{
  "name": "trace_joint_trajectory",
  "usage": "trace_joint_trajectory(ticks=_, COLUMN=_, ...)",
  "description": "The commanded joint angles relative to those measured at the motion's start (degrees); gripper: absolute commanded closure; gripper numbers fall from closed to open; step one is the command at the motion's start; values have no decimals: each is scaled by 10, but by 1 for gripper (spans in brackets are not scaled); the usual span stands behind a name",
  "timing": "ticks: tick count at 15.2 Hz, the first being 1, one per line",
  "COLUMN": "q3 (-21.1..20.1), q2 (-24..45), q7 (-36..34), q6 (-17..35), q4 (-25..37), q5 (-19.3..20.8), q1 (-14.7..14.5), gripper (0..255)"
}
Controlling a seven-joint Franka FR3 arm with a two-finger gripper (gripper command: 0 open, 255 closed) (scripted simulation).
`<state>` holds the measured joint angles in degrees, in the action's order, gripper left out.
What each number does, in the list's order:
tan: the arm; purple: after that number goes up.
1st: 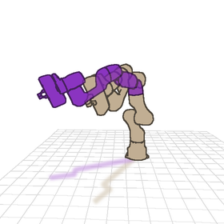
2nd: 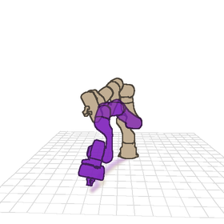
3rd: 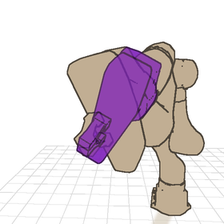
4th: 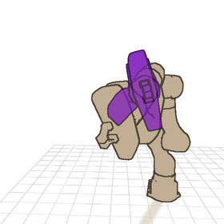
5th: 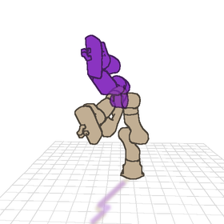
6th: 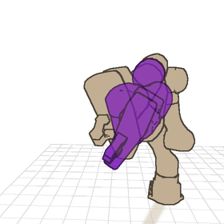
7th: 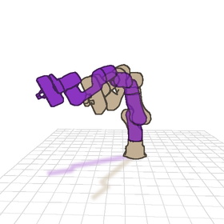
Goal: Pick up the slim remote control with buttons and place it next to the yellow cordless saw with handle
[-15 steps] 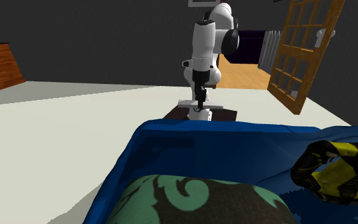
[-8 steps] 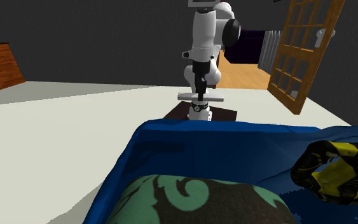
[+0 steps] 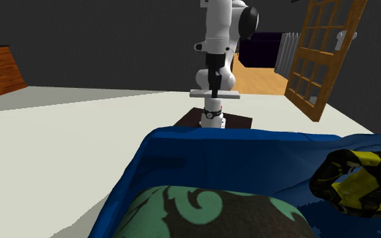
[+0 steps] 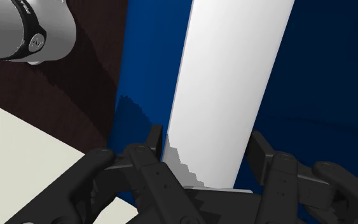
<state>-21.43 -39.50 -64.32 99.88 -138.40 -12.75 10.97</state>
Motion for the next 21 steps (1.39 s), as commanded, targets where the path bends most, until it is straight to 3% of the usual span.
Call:
trace_joint_trajectory(ticks=1, q3=4, q2=0, q7=1, q6=-15, q4=15, q5=3, q1=1, gripper=255)
trace_joint_trajectory(ticks=14, q3=18, q2=14, q7=-3, q6=-103, q4=116, q5=17, q1=9, gripper=255)
trace_joint_trajectory(ticks=21, q3=-66, q2=25, q7=-102, q6=-108, q4=148, q5=-29, q1=-16, gripper=255)
